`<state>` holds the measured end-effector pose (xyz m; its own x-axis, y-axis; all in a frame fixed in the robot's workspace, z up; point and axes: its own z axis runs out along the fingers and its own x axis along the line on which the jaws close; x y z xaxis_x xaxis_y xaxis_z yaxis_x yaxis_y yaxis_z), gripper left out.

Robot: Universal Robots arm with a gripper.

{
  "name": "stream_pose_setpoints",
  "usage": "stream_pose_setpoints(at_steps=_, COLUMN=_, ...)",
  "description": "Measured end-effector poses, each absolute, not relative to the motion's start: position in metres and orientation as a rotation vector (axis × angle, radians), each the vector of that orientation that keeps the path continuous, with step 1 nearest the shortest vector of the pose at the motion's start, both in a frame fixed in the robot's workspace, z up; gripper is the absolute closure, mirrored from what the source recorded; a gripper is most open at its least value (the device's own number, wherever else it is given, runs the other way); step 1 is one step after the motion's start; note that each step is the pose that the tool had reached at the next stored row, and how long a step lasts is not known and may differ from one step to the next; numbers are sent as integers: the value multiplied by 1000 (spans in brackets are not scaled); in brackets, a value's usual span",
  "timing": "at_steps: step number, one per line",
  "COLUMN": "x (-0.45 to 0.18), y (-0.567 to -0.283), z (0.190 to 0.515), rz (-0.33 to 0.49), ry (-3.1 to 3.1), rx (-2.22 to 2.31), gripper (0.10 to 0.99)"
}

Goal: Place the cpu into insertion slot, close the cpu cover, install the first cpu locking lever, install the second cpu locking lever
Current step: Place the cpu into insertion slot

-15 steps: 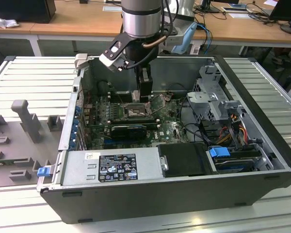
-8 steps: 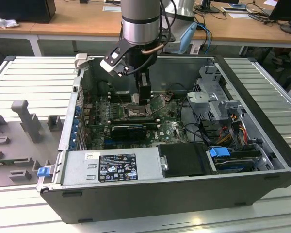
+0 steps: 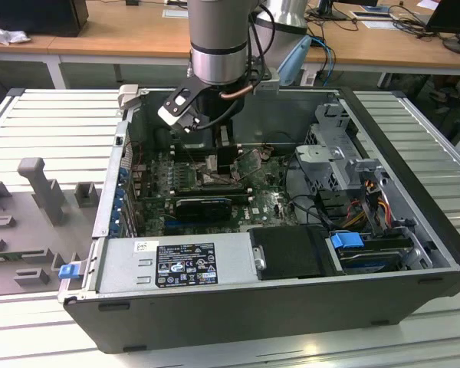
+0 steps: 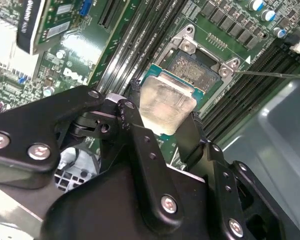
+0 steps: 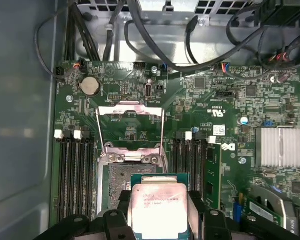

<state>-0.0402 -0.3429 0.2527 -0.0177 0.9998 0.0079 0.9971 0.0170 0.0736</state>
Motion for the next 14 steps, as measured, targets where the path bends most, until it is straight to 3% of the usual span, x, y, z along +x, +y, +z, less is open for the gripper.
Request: stream_pose_setpoints(at_steps=14, x=-43, y=-331, z=232, rz=87, ry=2181, rx=2196, gripper=557)
